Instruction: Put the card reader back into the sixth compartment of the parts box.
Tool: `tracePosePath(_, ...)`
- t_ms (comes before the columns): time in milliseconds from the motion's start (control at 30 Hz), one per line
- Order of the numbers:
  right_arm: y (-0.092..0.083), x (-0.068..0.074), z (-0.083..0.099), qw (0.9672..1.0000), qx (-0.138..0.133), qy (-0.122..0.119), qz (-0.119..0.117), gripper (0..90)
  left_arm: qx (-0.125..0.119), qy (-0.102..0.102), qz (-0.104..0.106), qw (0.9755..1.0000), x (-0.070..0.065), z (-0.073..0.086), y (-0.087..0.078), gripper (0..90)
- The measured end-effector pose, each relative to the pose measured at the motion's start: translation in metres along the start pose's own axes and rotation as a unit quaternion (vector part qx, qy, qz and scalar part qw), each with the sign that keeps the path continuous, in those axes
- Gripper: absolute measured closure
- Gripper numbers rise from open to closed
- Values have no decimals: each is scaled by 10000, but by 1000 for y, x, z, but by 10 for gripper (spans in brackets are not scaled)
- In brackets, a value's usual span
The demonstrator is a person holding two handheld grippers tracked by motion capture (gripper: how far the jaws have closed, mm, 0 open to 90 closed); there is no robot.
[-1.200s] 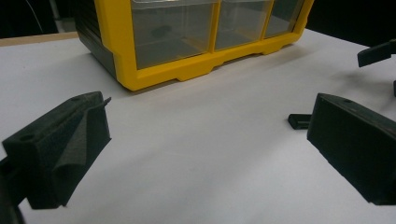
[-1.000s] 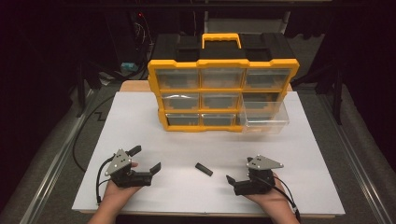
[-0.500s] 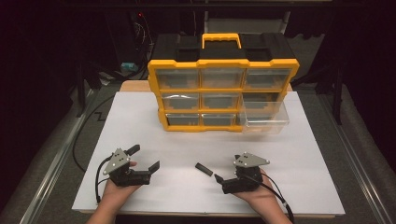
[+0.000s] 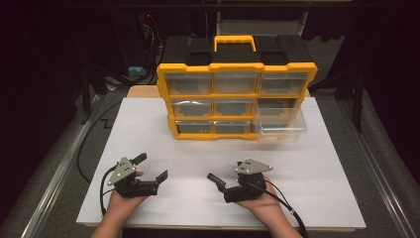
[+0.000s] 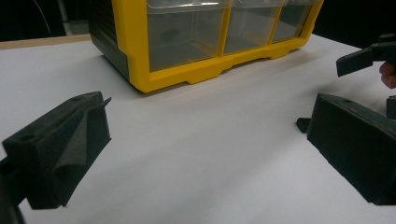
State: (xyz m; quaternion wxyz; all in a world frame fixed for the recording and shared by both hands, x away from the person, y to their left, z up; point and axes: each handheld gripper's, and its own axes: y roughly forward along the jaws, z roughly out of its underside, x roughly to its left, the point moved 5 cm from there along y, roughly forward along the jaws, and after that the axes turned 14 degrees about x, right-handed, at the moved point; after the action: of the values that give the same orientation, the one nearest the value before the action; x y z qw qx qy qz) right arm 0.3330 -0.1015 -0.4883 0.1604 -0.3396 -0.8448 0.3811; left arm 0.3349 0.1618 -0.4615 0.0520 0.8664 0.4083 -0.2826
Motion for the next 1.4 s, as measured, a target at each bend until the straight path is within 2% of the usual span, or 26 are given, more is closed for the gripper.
tracePosePath(267,10,8,-10,9999,28,-118,-43,33,41,35,17,10000,-1,2,2,4)
tracePosePath(400,13,9,-13,9999,27,-56,-95,81,57,86,53,9999,-3,3,2,4)
tracePosePath(533,16,10,-15,9999,56,-64,-131,162,73,88,58,9999,-2,3,2,4)
tracePosePath(633,20,9,-18,9996,98,-9,-266,238,69,83,63,9999,-3,3,2,4)
tracePosePath(900,27,11,-17,9986,278,-173,-410,467,55,74,72,9999,-3,3,2,4)
tracePosePath(1033,28,12,-16,9982,329,-176,-467,570,47,84,94,9999,-5,3,1,4)
tracePosePath(1167,30,12,-13,9976,456,-176,-496,627,42,57,113,9999,-5,2,1,4)
tracePosePath(1400,34,12,-11,9966,600,-263,-496,667,98,80,130,9998,-5,4,1,4)
